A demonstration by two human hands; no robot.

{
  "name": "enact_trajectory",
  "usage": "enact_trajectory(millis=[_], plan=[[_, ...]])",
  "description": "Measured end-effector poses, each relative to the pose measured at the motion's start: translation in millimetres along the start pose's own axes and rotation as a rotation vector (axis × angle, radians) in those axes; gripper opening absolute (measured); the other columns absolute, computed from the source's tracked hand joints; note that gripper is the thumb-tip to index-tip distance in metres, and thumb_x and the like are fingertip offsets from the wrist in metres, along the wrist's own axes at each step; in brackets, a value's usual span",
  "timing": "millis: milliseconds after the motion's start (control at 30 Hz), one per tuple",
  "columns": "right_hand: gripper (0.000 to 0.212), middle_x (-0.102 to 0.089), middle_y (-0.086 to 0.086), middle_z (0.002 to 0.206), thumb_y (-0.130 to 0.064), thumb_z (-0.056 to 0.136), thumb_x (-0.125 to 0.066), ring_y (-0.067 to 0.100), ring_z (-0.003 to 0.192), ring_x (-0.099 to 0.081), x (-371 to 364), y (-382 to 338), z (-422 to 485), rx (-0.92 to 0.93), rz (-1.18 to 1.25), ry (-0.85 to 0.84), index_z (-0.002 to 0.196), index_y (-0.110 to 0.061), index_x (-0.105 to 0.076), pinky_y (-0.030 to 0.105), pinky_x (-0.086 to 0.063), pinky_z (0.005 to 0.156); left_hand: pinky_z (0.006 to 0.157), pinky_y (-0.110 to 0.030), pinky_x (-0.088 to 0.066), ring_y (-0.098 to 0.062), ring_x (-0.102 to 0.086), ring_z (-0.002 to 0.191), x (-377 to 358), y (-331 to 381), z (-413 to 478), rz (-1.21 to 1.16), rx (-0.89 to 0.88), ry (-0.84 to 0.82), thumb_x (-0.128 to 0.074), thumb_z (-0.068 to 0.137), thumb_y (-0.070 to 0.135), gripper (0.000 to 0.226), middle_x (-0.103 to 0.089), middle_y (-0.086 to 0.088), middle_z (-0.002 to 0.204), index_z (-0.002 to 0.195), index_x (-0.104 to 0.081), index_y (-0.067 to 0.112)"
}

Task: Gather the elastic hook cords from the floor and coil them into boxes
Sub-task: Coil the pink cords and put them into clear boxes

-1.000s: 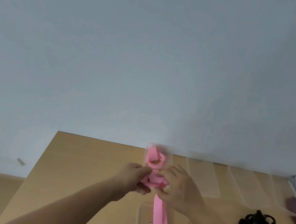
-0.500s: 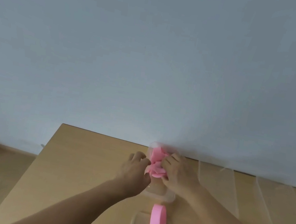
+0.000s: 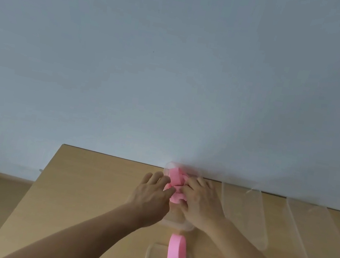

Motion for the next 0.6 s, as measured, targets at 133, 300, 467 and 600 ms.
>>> enact_trajectory(millis=[133, 300, 467, 600], plan=[[0.026, -0.072, -0.007, 0.104, -0.021, 0.067, -0.081, 0.020, 0.093, -0.066, 1.1, 4.7, -0.5, -0.029, 0.064, -0.008, 0.091, -0.023, -0.073, 0.034, -0.052, 0.081, 0.101, -0.041, -0.043, -0.029, -0.055, 0.116, -6.2, 13.0, -5.8, 0.053, -0.093, -0.046, -0.054, 0.086, 0.026, 0.029, -0.063, -0.003, 0.122, 0.106, -0.074, 0.019], [0.020, -0.071, -0.006, 0.111, -0.015, 0.075, -0.075, 0.023, 0.097, -0.066, 1.8, 2.6, -3.0, -0.046, 0.086, 0.002, 0.094, -0.022, -0.073, 0.036, -0.050, 0.079, 0.108, -0.044, -0.025, -0.030, -0.036, 0.127, -22.0, 7.7, -5.2, 0.107, -0.066, -0.092, -0.030, 0.098, 0.025, 0.042, -0.043, -0.005, 0.137, 0.131, -0.052, 0.009], [0.032, -0.070, -0.003, 0.102, -0.010, 0.064, -0.081, 0.025, 0.094, -0.066, 12.9, 5.9, -3.3, -0.091, 0.118, 0.063, 0.095, -0.018, -0.073, 0.037, -0.054, 0.076, 0.106, -0.040, -0.033, -0.028, -0.045, 0.123, -9.0, 5.7, -4.6, 0.041, -0.038, -0.039, -0.038, 0.094, 0.025, 0.039, -0.053, -0.004, 0.130, 0.124, -0.060, 0.012], [0.029, -0.066, -0.002, 0.090, -0.011, 0.061, -0.084, 0.025, 0.087, -0.065, 17.7, 5.8, -5.8, -0.081, 0.174, 0.103, 0.086, -0.018, -0.072, 0.038, -0.054, 0.071, 0.082, -0.029, -0.054, -0.019, -0.066, 0.092, 10.4, 11.1, -6.9, -0.029, -0.077, 0.072, -0.072, 0.070, 0.026, 0.025, -0.070, 0.006, 0.097, 0.094, -0.076, 0.023]])
Point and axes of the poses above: each hand's wrist, its own z-axis towards the middle knuckle, its own x-axis out of the back of the hand, y = z × x, the point moved 10 cm from there along z, towards the middle knuckle
